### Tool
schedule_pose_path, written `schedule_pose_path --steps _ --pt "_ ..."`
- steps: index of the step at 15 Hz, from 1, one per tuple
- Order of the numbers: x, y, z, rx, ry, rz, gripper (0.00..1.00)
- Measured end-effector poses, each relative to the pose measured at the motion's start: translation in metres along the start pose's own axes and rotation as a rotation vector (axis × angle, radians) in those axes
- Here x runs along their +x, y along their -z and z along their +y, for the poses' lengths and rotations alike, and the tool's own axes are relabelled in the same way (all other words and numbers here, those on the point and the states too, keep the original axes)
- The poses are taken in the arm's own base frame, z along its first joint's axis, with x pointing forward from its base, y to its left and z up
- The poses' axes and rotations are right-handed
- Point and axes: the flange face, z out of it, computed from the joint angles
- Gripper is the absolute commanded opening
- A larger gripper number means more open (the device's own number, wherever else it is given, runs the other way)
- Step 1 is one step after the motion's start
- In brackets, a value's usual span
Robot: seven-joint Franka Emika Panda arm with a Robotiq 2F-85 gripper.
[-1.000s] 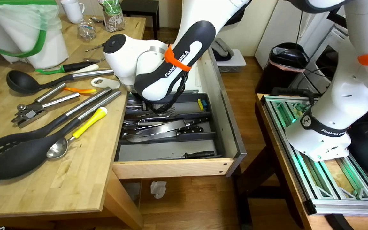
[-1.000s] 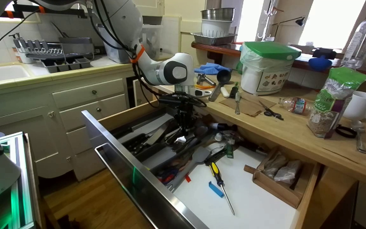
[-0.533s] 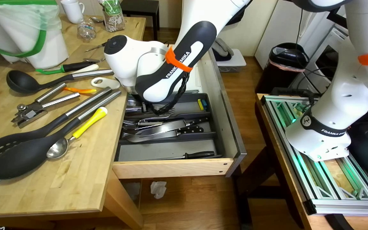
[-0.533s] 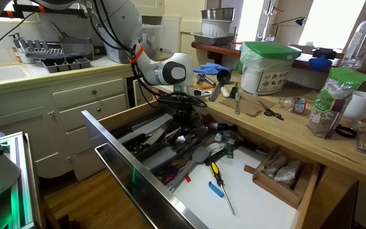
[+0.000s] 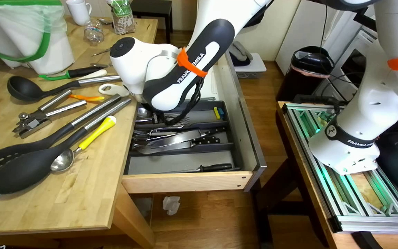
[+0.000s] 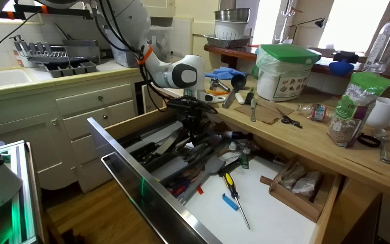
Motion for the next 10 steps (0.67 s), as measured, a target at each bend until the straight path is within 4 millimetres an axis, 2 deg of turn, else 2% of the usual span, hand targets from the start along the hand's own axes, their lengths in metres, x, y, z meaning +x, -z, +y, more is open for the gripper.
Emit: schedule_pose_path --steps 10 --pt "-0.003 0.017 -0.017 0.041 -0.183 -0.103 0.02"
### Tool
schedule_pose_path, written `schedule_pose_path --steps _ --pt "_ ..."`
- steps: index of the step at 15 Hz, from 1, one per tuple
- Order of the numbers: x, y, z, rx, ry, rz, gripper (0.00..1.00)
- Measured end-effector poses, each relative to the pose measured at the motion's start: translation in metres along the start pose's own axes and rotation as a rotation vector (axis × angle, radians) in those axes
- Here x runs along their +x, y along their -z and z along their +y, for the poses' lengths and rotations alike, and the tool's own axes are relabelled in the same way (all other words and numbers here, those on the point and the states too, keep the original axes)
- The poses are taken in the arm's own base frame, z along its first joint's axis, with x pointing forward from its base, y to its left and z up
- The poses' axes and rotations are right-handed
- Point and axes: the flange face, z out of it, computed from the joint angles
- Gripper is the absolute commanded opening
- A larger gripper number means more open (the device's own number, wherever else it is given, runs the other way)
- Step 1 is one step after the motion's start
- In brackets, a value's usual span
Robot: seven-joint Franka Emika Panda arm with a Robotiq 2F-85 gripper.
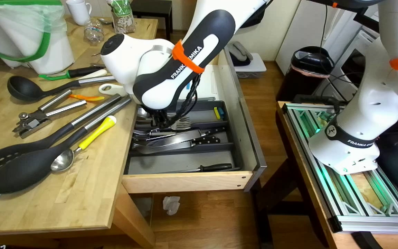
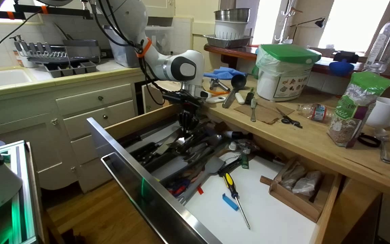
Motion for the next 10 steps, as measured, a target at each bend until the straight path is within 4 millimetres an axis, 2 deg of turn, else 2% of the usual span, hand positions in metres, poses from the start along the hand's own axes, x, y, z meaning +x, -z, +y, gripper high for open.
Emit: schedule_pose_path --steps 6,10 --pt "-0.003 0.003 0.005 -0.032 -0.125 -0.018 0.02" --pt "-0.003 0.001 0.014 -0.086 -0.133 -0.019 0.02"
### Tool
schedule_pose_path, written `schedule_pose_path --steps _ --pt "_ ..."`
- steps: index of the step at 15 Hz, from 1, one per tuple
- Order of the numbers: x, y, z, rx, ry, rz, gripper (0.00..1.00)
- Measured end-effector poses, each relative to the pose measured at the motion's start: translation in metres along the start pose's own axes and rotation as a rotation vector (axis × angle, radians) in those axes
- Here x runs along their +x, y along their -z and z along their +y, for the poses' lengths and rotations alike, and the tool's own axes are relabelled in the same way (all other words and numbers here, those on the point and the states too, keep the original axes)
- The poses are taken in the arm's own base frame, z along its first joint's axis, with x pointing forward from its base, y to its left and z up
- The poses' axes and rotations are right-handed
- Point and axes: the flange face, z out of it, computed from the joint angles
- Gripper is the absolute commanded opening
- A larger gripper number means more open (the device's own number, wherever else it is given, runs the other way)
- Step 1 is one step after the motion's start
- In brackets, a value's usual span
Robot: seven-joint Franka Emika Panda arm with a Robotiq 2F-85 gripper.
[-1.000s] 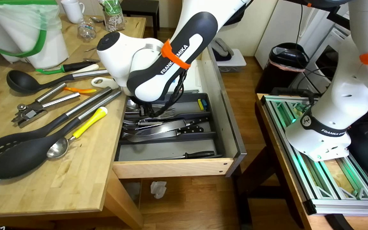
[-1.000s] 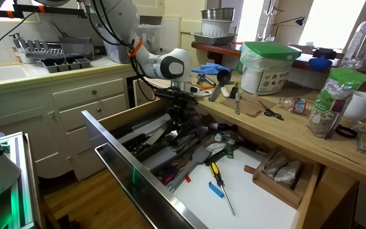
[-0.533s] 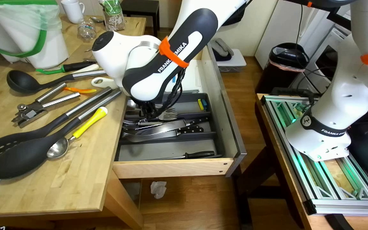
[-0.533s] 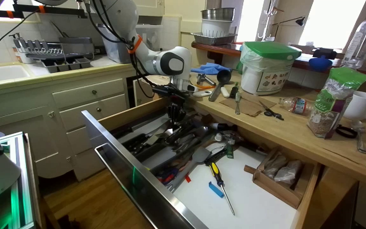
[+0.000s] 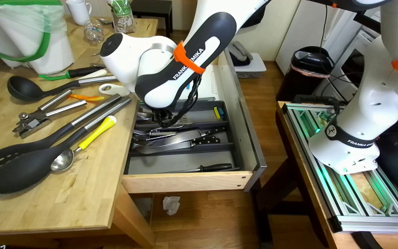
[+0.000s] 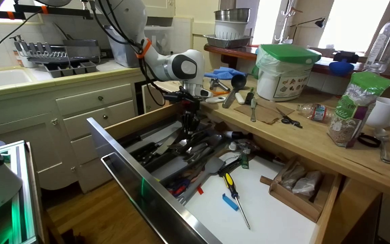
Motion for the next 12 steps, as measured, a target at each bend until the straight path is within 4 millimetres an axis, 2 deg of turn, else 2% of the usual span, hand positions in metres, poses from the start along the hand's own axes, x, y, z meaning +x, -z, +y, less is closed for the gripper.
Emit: schedule_pose_path --steps 12 --pt "0.008 -0.016 0.000 -0.030 0.099 -0.007 0.02"
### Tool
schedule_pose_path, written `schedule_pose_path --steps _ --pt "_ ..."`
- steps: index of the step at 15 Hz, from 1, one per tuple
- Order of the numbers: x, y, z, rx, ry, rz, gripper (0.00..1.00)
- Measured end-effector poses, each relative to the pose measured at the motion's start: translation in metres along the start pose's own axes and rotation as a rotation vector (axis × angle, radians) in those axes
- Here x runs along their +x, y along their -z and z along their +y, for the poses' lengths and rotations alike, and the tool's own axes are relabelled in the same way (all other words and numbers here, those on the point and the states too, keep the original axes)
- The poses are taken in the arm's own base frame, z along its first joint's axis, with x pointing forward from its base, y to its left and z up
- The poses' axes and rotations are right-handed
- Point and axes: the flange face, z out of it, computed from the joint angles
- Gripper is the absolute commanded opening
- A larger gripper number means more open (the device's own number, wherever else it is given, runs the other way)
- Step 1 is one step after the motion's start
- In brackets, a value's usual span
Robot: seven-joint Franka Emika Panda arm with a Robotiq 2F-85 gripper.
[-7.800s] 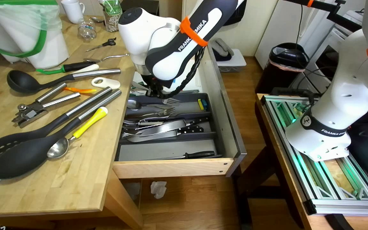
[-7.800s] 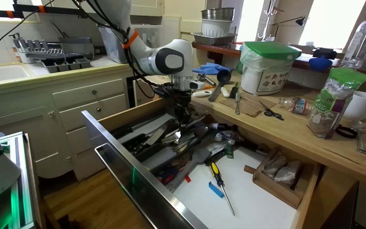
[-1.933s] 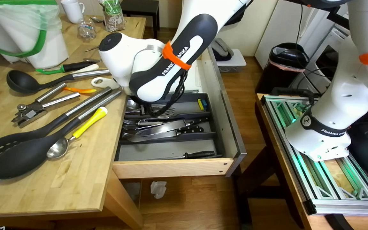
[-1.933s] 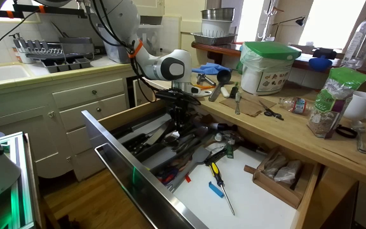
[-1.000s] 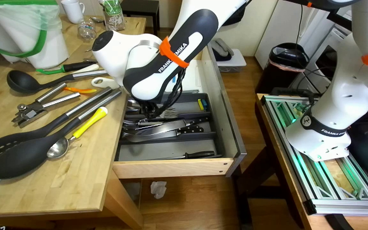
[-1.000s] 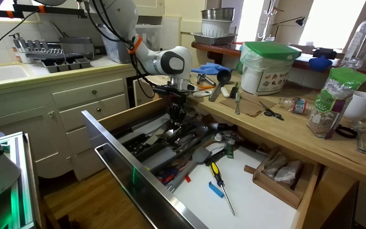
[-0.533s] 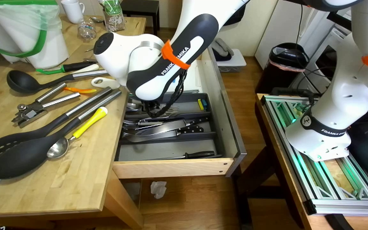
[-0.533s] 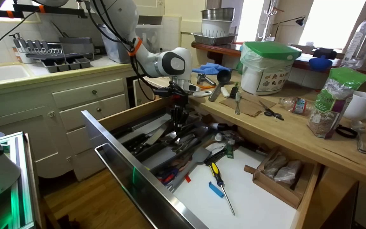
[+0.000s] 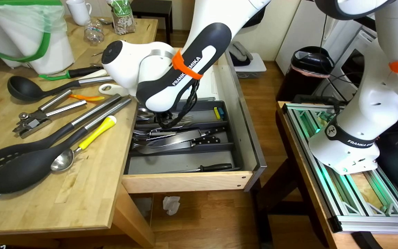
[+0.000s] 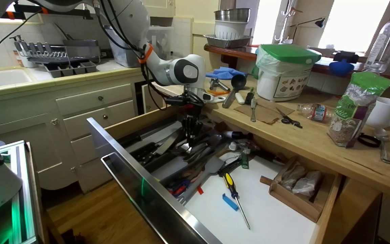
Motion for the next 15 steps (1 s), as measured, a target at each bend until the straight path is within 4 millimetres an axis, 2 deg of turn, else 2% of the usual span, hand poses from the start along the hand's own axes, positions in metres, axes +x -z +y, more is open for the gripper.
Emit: schedule_pose_path --steps 5,6,7,8,15 --pt "0.0031 -0.0010 0.0018 0.009 0.030 0.002 0.02" --pt "0.0036 -0.0010 0.0017 0.012 0.036 0.003 0.35" --pt "0.0042 -0.0014 0.0016 0.015 0.041 0.003 0.35" --pt "0.0043 -0.0018 0.0019 0.019 0.047 0.003 0.40" --pt "0.0043 -0.0021 0.0025 0.029 0.046 0.001 0.94"
